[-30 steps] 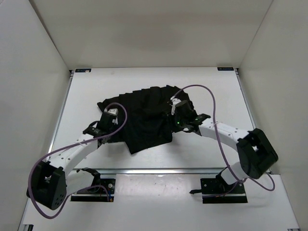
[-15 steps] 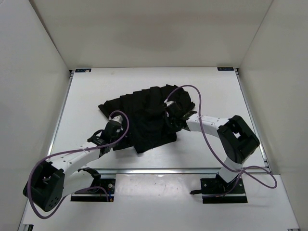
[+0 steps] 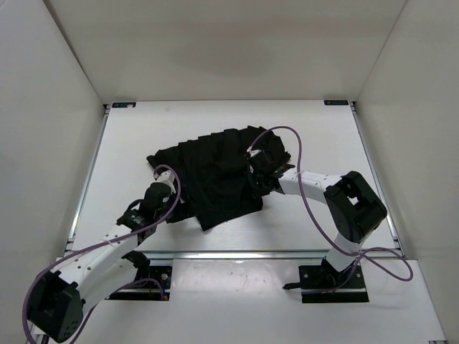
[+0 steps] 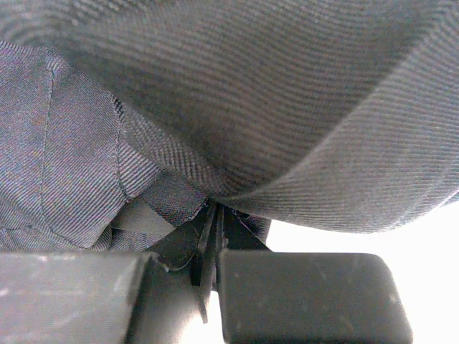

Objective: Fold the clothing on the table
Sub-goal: Flatten the skirt out

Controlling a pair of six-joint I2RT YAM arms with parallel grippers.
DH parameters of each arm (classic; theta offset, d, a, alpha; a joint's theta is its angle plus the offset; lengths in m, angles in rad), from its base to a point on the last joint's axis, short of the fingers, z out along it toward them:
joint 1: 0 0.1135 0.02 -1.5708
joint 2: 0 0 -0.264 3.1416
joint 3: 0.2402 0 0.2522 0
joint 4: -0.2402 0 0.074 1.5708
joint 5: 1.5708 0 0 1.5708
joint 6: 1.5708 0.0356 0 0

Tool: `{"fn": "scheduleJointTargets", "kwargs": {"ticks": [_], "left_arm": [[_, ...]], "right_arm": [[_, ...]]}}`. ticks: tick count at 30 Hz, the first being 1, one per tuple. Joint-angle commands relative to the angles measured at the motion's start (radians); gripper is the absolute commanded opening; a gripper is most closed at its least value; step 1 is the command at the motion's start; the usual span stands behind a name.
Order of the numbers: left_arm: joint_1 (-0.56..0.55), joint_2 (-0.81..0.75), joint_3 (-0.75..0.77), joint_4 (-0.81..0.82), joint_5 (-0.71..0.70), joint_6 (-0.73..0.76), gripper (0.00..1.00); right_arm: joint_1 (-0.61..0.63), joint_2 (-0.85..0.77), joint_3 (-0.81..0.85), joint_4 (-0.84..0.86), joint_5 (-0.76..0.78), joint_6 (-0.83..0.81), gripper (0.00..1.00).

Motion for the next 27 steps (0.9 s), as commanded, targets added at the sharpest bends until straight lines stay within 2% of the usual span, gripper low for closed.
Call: {"fn": "scheduleJointTargets", "kwargs": {"ticks": [1, 6, 10, 12, 13, 14, 15, 16, 17, 19, 22, 27], "left_arm": [[-0.017, 0.008, -0.041, 0.028, 0.05, -0.034, 0.82], [-0.082, 0.11, -0.036, 0.097, 0.064, -0.061, 0.83], [-0.102, 0.192, -0.01, 0.173, 0.06, -0.09, 0.79], [-0.122, 0.237, 0.014, 0.184, 0.063, -0.078, 0.74], [-0.123, 0.269, 0.025, 0.199, 0.066, -0.081, 0.68], [-0.137, 0.288, 0.031, 0.215, 0.072, -0.083, 0.49], [-0.137, 0.3, 0.039, 0.215, 0.073, -0.08, 0.36], [-0.137, 0.309, 0.043, 0.203, 0.078, -0.074, 0.06], [-0.13, 0.308, 0.048, 0.177, 0.073, -0.057, 0.0], [-0.114, 0.283, 0.033, 0.145, 0.055, -0.037, 0.0], [-0.074, 0.216, 0.007, 0.102, 0.053, -0.023, 0.0], [-0.062, 0.176, -0.033, 0.115, 0.061, -0.03, 0.0]], "right_arm": [[0.002, 0.019, 0.006, -0.013, -0.007, 0.002, 0.0], [-0.009, 0.01, 0.003, -0.012, -0.008, 0.0, 0.0], [0.001, 0.01, -0.006, -0.005, -0.017, 0.002, 0.0], [0.002, 0.01, -0.012, -0.004, -0.016, 0.002, 0.01], [-0.005, 0.01, -0.006, -0.007, -0.016, 0.002, 0.03], [-0.006, 0.01, -0.008, -0.01, -0.017, 0.0, 0.03], [-0.004, -0.005, -0.008, -0.016, -0.016, 0.0, 0.05], [-0.006, -0.019, -0.006, -0.019, -0.017, -0.001, 0.11], [-0.001, -0.057, -0.023, -0.028, -0.01, -0.001, 0.19], [0.014, -0.111, -0.038, -0.03, -0.007, 0.01, 0.27], [0.011, -0.2, -0.081, -0.041, 0.001, 0.023, 0.29], [0.011, -0.226, -0.11, -0.038, -0.013, 0.028, 0.3]]}}
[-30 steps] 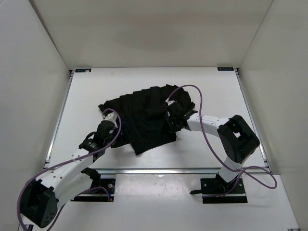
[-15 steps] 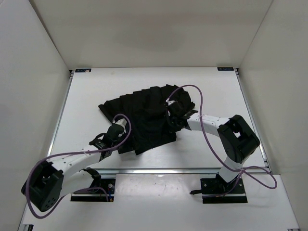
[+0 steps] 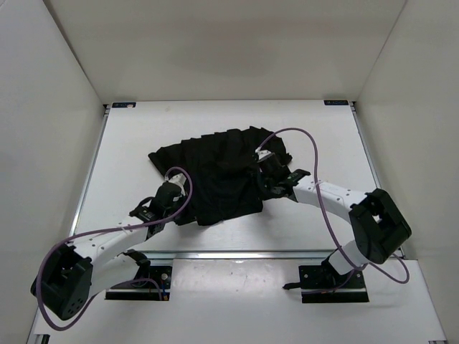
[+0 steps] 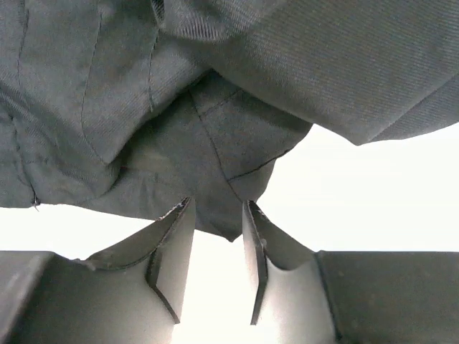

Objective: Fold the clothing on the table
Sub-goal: Flatten the skirt out

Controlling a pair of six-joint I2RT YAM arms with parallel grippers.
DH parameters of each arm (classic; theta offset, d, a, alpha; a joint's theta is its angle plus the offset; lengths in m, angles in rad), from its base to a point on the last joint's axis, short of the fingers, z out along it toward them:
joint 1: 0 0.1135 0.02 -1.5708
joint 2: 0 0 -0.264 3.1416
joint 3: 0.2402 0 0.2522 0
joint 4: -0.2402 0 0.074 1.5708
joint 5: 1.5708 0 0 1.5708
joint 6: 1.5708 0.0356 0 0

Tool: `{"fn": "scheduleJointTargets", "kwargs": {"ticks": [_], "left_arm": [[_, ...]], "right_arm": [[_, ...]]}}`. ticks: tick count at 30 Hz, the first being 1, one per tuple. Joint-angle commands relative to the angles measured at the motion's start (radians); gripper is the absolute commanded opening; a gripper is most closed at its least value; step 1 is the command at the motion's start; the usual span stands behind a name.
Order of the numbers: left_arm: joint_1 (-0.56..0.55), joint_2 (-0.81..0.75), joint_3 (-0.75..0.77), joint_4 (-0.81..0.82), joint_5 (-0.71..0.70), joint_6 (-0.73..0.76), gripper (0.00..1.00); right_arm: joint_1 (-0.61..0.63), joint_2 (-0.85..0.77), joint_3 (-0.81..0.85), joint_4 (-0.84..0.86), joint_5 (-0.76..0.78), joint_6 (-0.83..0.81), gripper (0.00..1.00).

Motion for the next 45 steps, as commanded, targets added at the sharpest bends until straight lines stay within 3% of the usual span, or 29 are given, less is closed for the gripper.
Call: {"fn": "scheduleJointTargets", "kwargs": {"ticks": [1, 6, 8, 14, 16, 18, 19, 23, 27, 33, 35, 40, 42, 45], "left_arm": [[-0.001, -0.011, -0.019, -0.004, 0.009, 0.011, 0.0], [-0.01, 0.012, -0.025, 0.018, 0.024, 0.013, 0.0], [-0.011, 0.012, -0.03, 0.025, 0.021, 0.01, 0.0], [-0.001, -0.01, -0.048, 0.027, 0.024, 0.008, 0.0], [0.006, -0.02, -0.054, 0.016, 0.023, 0.008, 0.0], [0.019, -0.026, -0.053, 0.002, 0.023, 0.022, 0.0], [0.022, -0.033, -0.051, -0.014, 0.021, 0.036, 0.0], [0.071, -0.056, -0.045, -0.059, 0.02, 0.073, 0.0], [0.104, -0.097, -0.043, -0.104, 0.012, 0.107, 0.0], [0.124, -0.102, -0.06, -0.101, 0.026, 0.116, 0.0], [0.118, -0.097, -0.06, -0.097, 0.023, 0.117, 0.0], [0.118, -0.109, -0.059, -0.097, 0.032, 0.116, 0.0], [0.127, -0.111, -0.069, -0.093, 0.029, 0.116, 0.0], [0.124, -0.117, -0.069, -0.099, 0.036, 0.116, 0.0]], "right_arm": [[0.004, 0.001, -0.004, -0.003, 0.006, 0.007, 0.3], [0.047, 0.07, 0.028, 0.008, 0.003, 0.016, 0.35], [0.058, 0.099, 0.042, 0.011, 0.007, 0.022, 0.42], [0.095, 0.228, 0.108, -0.035, 0.096, 0.005, 0.41], [0.104, 0.269, 0.137, -0.087, 0.138, 0.001, 0.28], [0.107, 0.29, 0.137, -0.098, 0.153, 0.002, 0.0], [0.104, 0.281, 0.123, -0.101, 0.155, 0.007, 0.0], [0.075, 0.089, 0.016, -0.009, 0.12, 0.021, 0.01], [-0.115, -0.231, -0.268, 0.193, -0.15, 0.122, 0.0], [-0.288, -0.425, -0.357, 0.103, -0.247, 0.185, 0.0], [-0.328, -0.459, -0.369, 0.068, -0.282, 0.174, 0.01], [-0.411, -0.603, -0.414, 0.007, -0.335, 0.166, 0.2], [-0.381, -0.641, -0.405, 0.01, -0.316, 0.15, 0.36], [-0.292, -0.658, -0.389, 0.063, -0.279, 0.113, 0.38]]}}
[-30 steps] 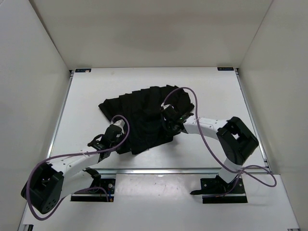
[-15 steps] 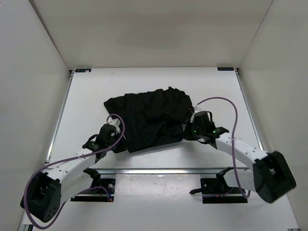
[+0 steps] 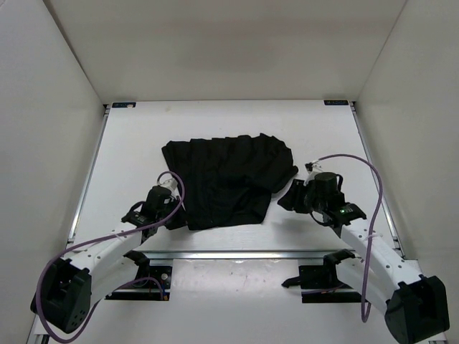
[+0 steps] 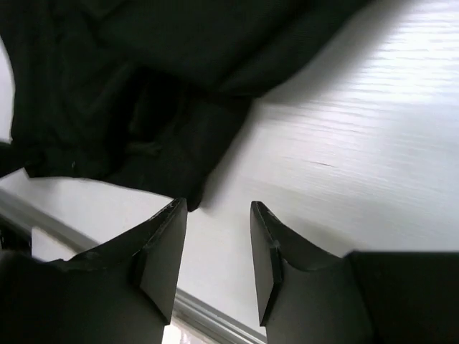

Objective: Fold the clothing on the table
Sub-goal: Flatten the skirt out

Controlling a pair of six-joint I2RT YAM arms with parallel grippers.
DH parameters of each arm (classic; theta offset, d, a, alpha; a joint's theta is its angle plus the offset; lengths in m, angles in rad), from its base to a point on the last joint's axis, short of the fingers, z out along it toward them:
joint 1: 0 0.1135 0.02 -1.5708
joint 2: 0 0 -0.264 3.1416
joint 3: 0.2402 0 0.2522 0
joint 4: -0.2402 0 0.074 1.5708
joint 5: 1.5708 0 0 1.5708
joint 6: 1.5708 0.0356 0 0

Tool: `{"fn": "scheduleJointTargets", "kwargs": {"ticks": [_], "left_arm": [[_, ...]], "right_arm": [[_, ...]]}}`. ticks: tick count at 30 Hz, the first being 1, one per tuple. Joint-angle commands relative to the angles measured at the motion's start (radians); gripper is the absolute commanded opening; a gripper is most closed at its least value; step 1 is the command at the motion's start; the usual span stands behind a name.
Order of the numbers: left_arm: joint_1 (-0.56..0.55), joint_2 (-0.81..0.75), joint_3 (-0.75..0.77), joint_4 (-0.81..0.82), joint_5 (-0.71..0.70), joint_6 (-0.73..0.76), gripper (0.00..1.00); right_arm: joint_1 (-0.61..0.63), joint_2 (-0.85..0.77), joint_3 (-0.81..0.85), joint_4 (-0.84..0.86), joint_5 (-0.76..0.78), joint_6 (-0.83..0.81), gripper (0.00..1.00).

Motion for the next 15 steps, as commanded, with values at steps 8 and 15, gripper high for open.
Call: {"fn": "scheduleJointTargets", "kwargs": {"ticks": [8, 15], "left_arm": [[-0.001, -0.042, -0.017, -0.007, -0.008, 0.0, 0.0], [-0.004, -0.046, -0.025, 0.006, -0.005, -0.011, 0.0]], "right_arm": [[0.312, 0.296, 0.175, 0.082, 0.181, -0.055, 0.42], [0.396, 0.596, 0.362, 0.003, 0.291, -0.073, 0.5]]}}
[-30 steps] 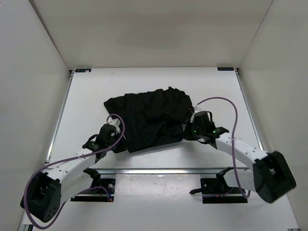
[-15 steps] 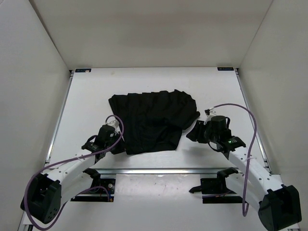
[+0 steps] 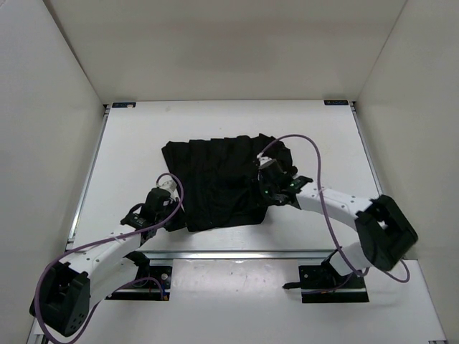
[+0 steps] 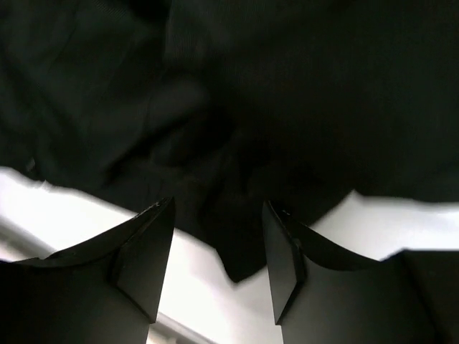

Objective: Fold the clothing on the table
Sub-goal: Flatten the skirt out

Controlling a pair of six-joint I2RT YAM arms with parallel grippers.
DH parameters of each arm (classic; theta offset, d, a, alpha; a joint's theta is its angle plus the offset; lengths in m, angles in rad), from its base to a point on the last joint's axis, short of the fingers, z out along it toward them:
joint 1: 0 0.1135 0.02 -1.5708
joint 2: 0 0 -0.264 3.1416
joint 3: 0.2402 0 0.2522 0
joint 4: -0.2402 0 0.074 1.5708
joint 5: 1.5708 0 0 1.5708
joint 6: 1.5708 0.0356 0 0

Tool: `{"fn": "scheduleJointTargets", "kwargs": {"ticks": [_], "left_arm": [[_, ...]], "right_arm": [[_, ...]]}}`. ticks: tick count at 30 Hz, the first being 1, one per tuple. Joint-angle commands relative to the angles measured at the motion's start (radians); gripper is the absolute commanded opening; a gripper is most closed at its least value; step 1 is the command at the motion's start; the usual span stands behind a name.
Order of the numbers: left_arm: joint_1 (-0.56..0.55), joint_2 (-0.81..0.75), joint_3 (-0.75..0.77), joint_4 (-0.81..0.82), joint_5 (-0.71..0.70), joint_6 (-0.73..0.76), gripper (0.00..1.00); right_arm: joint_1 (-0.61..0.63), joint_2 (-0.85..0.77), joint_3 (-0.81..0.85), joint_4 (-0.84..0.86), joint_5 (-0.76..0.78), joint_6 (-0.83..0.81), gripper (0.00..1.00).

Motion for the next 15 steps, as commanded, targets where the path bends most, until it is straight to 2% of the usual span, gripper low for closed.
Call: {"fn": "scheduleJointTargets", "kwargs": {"ticks": [1, 4, 6, 9, 15], "left_arm": [[-0.002, -0.014, -0.008, 0.01, -0.004, -0.003, 0.0], [0.001, -0.013, -0.001, 0.017, -0.005, 0.0, 0.0], [0.009, -0.01, -0.005, 0.014, 0.001, -0.003, 0.0], [0.007, -0.013, -0.007, 0.01, 0.004, 0.0, 0.0], [0.015, 0.009, 0.004, 0.006, 0.007, 0.019, 0.0]], "right_arm": [[0.031, 0.106, 0.081, -0.022, 0.115, -0.024, 0.49], [0.054, 0.187, 0.11, -0.063, 0.175, -0.021, 0.45], [0.078, 0.236, 0.127, -0.097, 0.192, -0.03, 0.33], [0.08, 0.255, 0.129, -0.114, 0.189, -0.03, 0.02], [0.054, 0.108, 0.112, -0.111, 0.166, -0.052, 0.0]]}}
